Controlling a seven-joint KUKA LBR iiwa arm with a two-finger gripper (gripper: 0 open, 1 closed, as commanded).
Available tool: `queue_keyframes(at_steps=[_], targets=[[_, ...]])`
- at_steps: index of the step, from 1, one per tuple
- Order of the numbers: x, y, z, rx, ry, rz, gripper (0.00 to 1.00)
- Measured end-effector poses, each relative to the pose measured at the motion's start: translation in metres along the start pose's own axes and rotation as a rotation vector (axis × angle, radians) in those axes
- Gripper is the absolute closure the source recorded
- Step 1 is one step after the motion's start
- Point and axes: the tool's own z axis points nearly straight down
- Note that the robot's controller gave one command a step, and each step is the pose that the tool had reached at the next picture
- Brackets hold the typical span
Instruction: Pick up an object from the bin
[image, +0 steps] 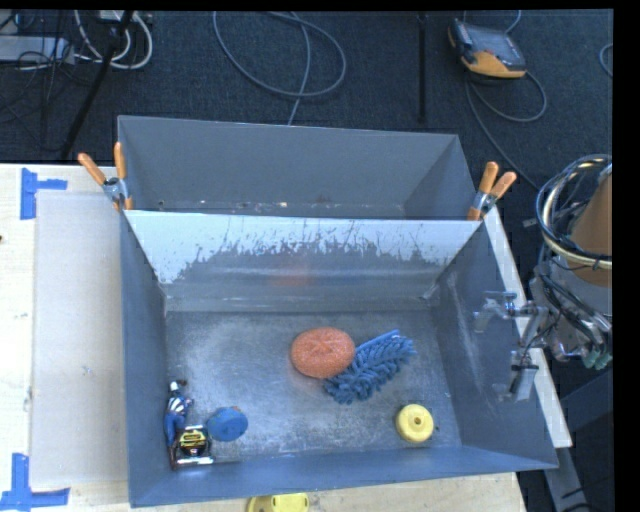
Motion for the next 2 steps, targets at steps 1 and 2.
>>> queue_keyframes(at_steps=[1, 2], targets=[[-0.002, 0.001, -0.004, 0.002, -0.008, -0.006, 0.00], [-0.005, 0.031, 0.054, 0.003, -0.010, -0.120, 0.00]])
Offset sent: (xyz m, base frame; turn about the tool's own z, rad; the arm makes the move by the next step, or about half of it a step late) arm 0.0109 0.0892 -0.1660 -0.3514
